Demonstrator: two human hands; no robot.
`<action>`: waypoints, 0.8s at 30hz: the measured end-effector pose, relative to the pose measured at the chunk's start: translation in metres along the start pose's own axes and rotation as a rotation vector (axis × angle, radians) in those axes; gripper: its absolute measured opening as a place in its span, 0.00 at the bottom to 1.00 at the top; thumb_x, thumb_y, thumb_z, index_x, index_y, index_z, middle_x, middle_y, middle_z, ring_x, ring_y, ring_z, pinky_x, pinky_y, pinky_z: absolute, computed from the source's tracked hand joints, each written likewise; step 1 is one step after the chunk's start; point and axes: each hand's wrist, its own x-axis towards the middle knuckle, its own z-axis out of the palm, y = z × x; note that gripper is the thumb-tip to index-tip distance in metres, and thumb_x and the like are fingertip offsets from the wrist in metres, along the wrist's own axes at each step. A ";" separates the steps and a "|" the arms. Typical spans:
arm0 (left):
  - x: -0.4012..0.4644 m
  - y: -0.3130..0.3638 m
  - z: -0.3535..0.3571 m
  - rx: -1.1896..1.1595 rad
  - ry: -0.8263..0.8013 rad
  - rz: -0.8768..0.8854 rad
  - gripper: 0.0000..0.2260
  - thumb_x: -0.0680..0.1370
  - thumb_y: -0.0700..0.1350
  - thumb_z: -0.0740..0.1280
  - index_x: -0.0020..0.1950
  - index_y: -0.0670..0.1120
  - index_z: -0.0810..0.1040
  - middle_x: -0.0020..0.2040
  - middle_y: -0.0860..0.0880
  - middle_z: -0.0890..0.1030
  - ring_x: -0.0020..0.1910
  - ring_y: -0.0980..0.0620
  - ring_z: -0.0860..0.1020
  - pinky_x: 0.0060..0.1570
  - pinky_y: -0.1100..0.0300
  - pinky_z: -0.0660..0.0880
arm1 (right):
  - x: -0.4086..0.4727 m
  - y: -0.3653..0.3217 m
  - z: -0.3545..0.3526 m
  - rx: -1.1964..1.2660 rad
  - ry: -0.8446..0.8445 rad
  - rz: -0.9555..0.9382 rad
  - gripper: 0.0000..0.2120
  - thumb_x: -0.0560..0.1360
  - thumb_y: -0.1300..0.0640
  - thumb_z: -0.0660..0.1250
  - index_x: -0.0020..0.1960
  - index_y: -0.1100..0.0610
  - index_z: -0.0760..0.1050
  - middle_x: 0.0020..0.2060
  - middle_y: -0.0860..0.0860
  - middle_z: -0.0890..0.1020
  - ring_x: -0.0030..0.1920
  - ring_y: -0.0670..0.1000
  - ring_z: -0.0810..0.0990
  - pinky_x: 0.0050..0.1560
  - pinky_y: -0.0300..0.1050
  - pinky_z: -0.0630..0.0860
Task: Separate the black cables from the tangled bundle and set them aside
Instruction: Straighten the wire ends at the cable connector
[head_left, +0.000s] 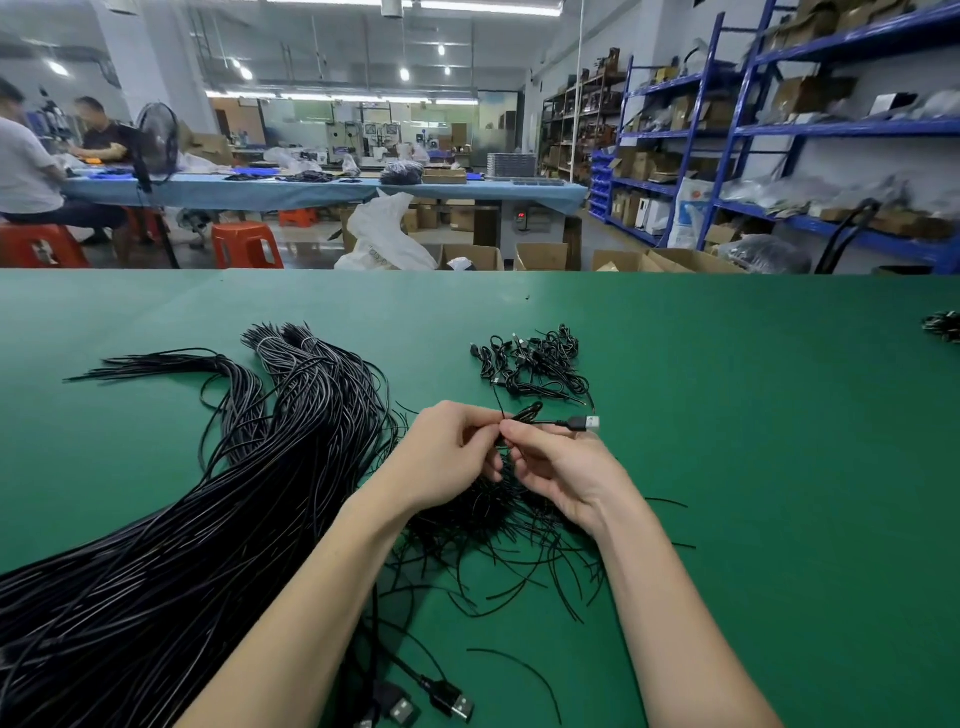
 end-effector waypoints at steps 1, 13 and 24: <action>0.001 -0.001 -0.002 -0.056 0.004 -0.030 0.13 0.84 0.41 0.60 0.54 0.44 0.84 0.34 0.49 0.82 0.34 0.52 0.83 0.47 0.61 0.80 | 0.001 0.000 0.000 -0.015 -0.001 -0.031 0.06 0.69 0.67 0.79 0.42 0.63 0.82 0.35 0.55 0.85 0.32 0.47 0.82 0.34 0.37 0.80; 0.000 -0.003 0.001 -0.254 0.106 -0.167 0.12 0.84 0.47 0.63 0.49 0.46 0.86 0.33 0.50 0.84 0.34 0.52 0.84 0.43 0.66 0.78 | 0.001 0.002 0.003 -0.261 0.033 -0.169 0.06 0.69 0.60 0.81 0.40 0.57 0.85 0.33 0.52 0.85 0.31 0.46 0.80 0.36 0.38 0.78; -0.002 -0.005 -0.009 -0.558 -0.039 -0.169 0.10 0.82 0.43 0.67 0.54 0.38 0.85 0.34 0.48 0.81 0.33 0.55 0.77 0.40 0.66 0.77 | -0.009 -0.015 -0.019 -0.220 -0.216 -0.005 0.10 0.63 0.60 0.80 0.44 0.59 0.87 0.40 0.54 0.85 0.36 0.46 0.82 0.40 0.37 0.82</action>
